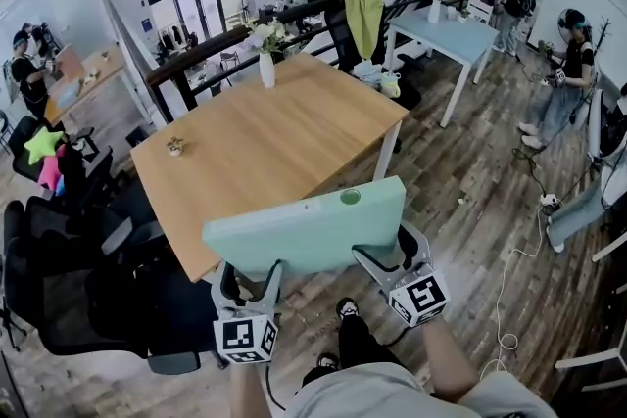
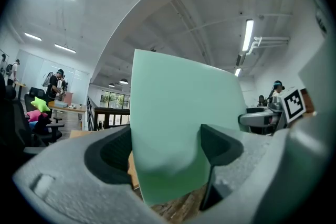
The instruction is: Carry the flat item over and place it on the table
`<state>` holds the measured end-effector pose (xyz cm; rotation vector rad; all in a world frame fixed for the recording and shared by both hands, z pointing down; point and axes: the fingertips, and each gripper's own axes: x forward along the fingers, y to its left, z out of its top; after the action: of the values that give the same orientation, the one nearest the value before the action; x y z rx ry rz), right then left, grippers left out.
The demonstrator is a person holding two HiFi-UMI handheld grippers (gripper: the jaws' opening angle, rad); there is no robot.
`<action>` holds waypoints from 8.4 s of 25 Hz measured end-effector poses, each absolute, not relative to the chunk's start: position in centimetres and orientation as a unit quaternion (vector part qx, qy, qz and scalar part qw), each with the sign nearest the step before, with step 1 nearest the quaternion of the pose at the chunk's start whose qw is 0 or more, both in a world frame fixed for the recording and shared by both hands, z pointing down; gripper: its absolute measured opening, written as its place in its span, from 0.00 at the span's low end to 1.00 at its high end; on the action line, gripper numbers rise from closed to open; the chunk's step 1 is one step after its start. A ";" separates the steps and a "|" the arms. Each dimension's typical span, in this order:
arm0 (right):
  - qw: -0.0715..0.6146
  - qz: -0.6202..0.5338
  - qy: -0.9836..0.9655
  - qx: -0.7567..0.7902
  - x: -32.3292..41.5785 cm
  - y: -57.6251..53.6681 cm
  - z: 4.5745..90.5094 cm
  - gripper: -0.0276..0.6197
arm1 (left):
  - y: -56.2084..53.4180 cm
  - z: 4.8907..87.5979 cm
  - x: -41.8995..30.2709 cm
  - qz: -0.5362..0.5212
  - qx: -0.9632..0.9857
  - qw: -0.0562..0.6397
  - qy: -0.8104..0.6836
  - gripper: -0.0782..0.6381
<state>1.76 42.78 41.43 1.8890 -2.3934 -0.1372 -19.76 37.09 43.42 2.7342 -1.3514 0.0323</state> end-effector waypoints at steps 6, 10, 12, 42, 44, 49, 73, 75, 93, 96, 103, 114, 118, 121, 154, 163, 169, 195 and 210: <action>0.036 -0.037 -0.801 0.597 3.5 36.8 42.5 0.65 | 32.1 44.0 -18.3 0.022 0.884 0.045 -0.465 0.70; 0.035 -0.029 -0.812 0.582 5.2 33.0 42.9 0.65 | 29.1 44.2 -16.8 0.029 0.875 0.047 -0.482 0.70; 0.031 -0.026 -0.819 0.572 6.2 31.3 42.7 0.65 | 27.9 43.9 -15.8 0.031 0.870 0.041 -0.490 0.70; 0.002 -0.002 -0.848 0.530 16.0 18.8 44.7 0.65 | 17.6 44.5 -6.3 0.092 0.846 0.040 -0.523 0.70; 0.009 -0.003 -0.848 0.530 16.1 17.9 44.7 0.65 | 16.6 44.8 -6.2 0.091 0.847 0.045 -0.521 0.70; 0.023 -0.007 -0.851 0.524 16.0 15.7 44.5 0.65 | 14.4 45.1 -6.2 0.079 0.848 0.054 -0.522 0.70; 0.076 0.024 -0.862 0.501 10.6 -4.9 46.8 0.65 | -4.7 48.6 -11.6 0.079 0.840 0.106 -0.526 0.70; 0.081 0.025 -0.861 0.501 10.3 -6.0 47.0 0.65 | -5.6 48.8 -12.0 0.076 0.842 0.109 -0.523 0.70; 0.091 0.035 -0.887 0.451 6.6 -14.3 47.7 0.65 | -11.0 49.2 -15.4 0.069 0.816 0.119 -0.562 0.70; 0.090 0.033 -0.893 0.439 6.0 -15.5 47.9 0.65 | -11.7 49.3 -15.9 0.070 0.809 0.121 -0.570 0.70; 0.095 0.040 -0.902 0.420 5.2 -18.6 48.5 0.65 | -13.9 49.9 -16.5 0.079 0.797 0.130 -0.585 0.70; 0.105 0.059 -0.907 0.403 4.9 -22.3 50.0 0.65 | -16.8 50.9 -16.6 0.086 0.786 0.146 -0.595 0.70; 0.109 0.068 -0.907 0.401 4.7 -23.4 50.8 0.65 | -17.8 51.5 -16.8 0.091 0.783 0.151 -0.596 0.70; 0.113 0.073 -0.907 0.398 4.8 -24.2 51.4 0.65 | -18.4 52.0 -16.6 0.093 0.782 0.158 -0.596 0.70; 0.158 0.144 -0.903 0.374 4.1 -32.5 59.3 0.65 | -26.2 59.4 -17.2 0.128 0.759 0.222 -0.599 0.70; 0.170 0.165 -0.901 0.362 3.1 -34.2 62.0 0.65 | -27.7 61.7 -18.2 0.138 0.748 0.244 -0.602 0.70; 0.183 0.179 -0.898 0.358 2.8 -35.3 63.9 0.65 | -28.6 63.6 -18.4 0.137 0.737 0.265 -0.607 0.70; 0.217 0.253 -0.876 0.349 3.1 -36.8 70.1 0.66 | -30.6 68.4 -18.2 0.161 0.721 0.304 -0.601 0.70; 0.222 0.279 -0.868 0.345 3.4 -36.6 71.4 0.66 | -30.6 69.6 -17.9 0.169 0.716 0.319 -0.598 0.70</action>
<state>3.45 -36.62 71.39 0.9523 -2.4001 0.7715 -17.86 -30.57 69.58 1.8824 -1.5712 0.4445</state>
